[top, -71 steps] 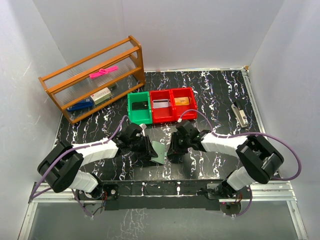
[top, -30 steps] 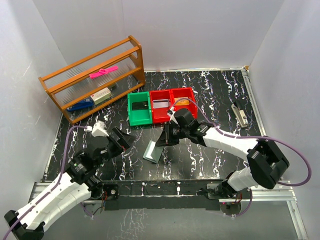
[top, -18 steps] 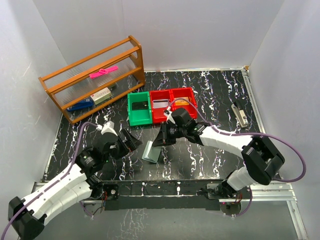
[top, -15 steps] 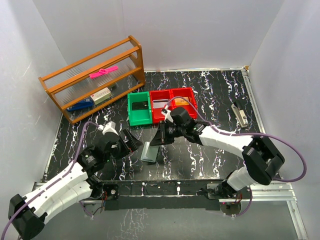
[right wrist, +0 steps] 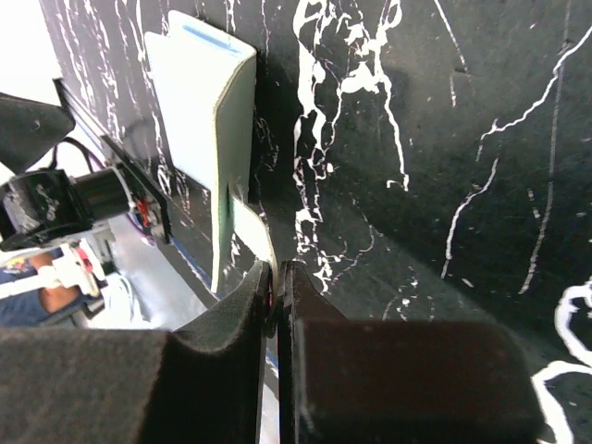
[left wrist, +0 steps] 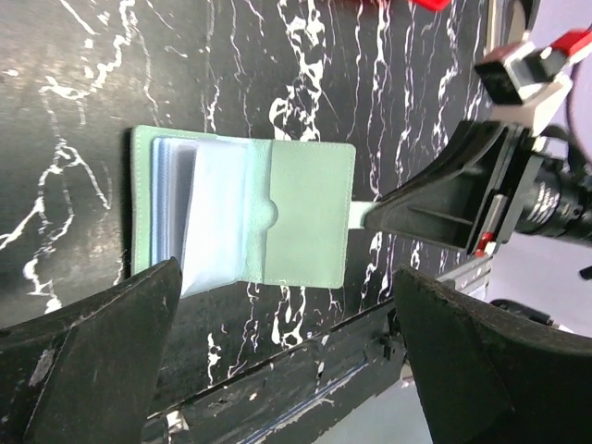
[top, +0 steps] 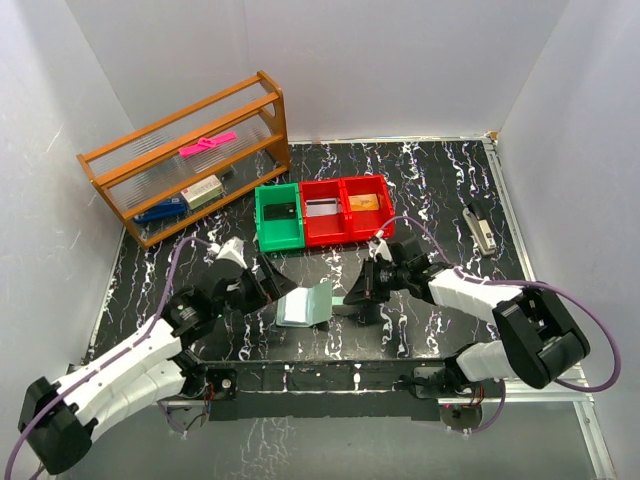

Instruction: Take the credit cards out of the card holder

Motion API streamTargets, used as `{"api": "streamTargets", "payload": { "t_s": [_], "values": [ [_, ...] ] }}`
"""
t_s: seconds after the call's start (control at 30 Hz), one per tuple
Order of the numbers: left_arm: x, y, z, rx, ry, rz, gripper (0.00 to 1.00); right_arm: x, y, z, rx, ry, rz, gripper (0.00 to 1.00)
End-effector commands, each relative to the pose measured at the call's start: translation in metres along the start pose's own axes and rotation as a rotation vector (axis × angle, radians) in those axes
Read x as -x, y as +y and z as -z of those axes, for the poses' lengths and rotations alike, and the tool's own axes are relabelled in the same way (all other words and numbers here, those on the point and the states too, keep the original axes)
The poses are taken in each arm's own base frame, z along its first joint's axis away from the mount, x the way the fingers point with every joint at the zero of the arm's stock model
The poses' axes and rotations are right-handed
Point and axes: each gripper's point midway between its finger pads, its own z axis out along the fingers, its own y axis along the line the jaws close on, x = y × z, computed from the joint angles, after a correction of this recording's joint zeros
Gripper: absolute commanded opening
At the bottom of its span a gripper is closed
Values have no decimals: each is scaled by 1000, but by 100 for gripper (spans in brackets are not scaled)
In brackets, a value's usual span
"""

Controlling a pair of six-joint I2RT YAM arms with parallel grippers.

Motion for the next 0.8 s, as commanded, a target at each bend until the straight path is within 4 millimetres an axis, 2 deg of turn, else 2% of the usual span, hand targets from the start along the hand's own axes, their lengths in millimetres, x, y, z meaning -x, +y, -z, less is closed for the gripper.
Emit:
{"api": "streamTargets", "payload": {
  "t_s": [0.0,0.07,0.13,0.23,0.4,0.57,0.77],
  "values": [
    [-15,-25,-10,-102,124,-69,95,20,14,6,49,-10,174,3],
    [-20,-29,-17,-94,180,-126,93,22,7,5,19,-13,160,3],
    [-23,-22,-24,-26,224,-142,88,22,-1,2,-16,-17,130,3],
    [-27,-11,-31,60,267,-140,87,20,-14,-1,-60,-26,65,3],
    [-33,-4,-34,85,279,-107,87,15,-33,-3,-136,-40,-1,2],
    [-47,4,-40,85,330,-74,86,13,-34,-2,-136,-49,-16,3],
    [-52,-1,-46,53,349,-28,81,14,-34,-2,-140,-54,-30,3]
  ]
}}
